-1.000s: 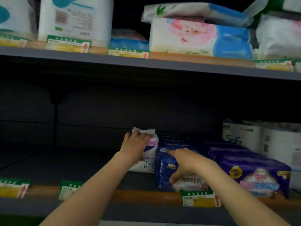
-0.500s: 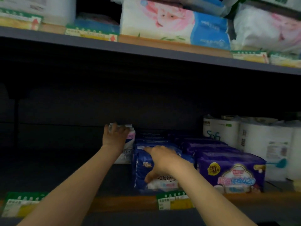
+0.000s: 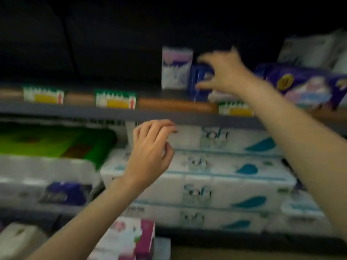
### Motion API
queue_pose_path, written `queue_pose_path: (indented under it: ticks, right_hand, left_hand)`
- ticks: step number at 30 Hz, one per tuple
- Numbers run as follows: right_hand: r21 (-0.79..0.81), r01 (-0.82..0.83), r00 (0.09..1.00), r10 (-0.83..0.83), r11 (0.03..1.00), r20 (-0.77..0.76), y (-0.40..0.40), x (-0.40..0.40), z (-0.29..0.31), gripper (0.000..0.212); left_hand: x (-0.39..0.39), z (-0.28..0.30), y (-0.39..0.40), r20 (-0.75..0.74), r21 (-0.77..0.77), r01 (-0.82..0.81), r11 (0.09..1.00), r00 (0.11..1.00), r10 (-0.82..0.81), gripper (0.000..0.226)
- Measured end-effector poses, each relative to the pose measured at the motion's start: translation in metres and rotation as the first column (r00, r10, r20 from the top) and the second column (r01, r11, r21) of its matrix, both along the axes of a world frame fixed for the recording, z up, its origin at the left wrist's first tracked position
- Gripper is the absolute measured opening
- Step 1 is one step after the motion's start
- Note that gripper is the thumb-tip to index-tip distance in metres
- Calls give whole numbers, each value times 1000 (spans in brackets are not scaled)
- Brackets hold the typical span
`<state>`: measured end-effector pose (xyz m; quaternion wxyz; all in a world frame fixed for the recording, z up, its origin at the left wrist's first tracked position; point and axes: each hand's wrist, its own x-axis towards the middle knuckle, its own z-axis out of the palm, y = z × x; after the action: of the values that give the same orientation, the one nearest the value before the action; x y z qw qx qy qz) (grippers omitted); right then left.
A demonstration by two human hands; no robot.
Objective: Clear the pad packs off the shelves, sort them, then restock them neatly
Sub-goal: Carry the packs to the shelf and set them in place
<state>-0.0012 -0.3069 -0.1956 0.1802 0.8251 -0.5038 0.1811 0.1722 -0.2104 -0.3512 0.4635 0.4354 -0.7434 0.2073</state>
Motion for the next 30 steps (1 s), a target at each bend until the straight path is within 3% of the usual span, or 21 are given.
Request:
queue_pose_path:
  ticks: [2, 4, 6, 8, 11, 15, 18, 20, 24, 27, 30]
  right_hand:
    - [-212, -260, 947, 292, 942, 132, 36, 1, -31, 45]
    - [-242, -447, 853, 492, 861, 176, 75, -5, -89, 29]
    - [11, -501, 850, 490, 865, 194, 94, -17, -166, 22]
    - [405, -394, 919, 363, 825, 156, 106, -28, -246, 26]
    - [786, -228, 961, 262, 575, 87, 118, -38, -360, 39]
    - [928, -157, 972, 220, 337, 84, 144, -28, -457, 49]
    - [966, -124, 962, 267, 228, 60, 161, -18, -498, 55]
    - [975, -82, 947, 320, 206, 12, 171, -13, -515, 64]
    - [958, 31, 945, 304, 284, -120, 189, -6, -534, 87]
    - [942, 6, 947, 301, 337, -114, 195, -11, -535, 76]
    - [941, 7, 968, 235, 337, -92, 186, -28, -525, 64]
  left_hand:
    - [5, -52, 17, 10, 134, 15, 991, 1000, -17, 28]
    - [7, -105, 29, 92, 297, 0, 955, 995, -28, 31]
    - [11, -152, 37, 204, 438, -46, 898, 978, -49, 30]
    - [14, -193, 47, 287, 537, -88, 839, 954, -84, 27]
    - [10, -239, 68, 377, 578, -96, 811, 912, -160, 28]
    - [-4, -273, 95, 507, 660, -104, 744, 792, -339, 24]
    - [-13, -285, 104, 591, 754, -283, 593, 686, -424, 42]
    - [-17, -299, 110, 619, 773, -369, 517, 620, -482, 46]
    - [-20, -313, 126, 611, 791, -419, 445, 547, -572, 45]
    - [-25, -321, 136, 578, 815, -398, 420, 517, -631, 41]
    - [-32, -329, 143, 523, 851, -366, 376, 548, -652, 40]
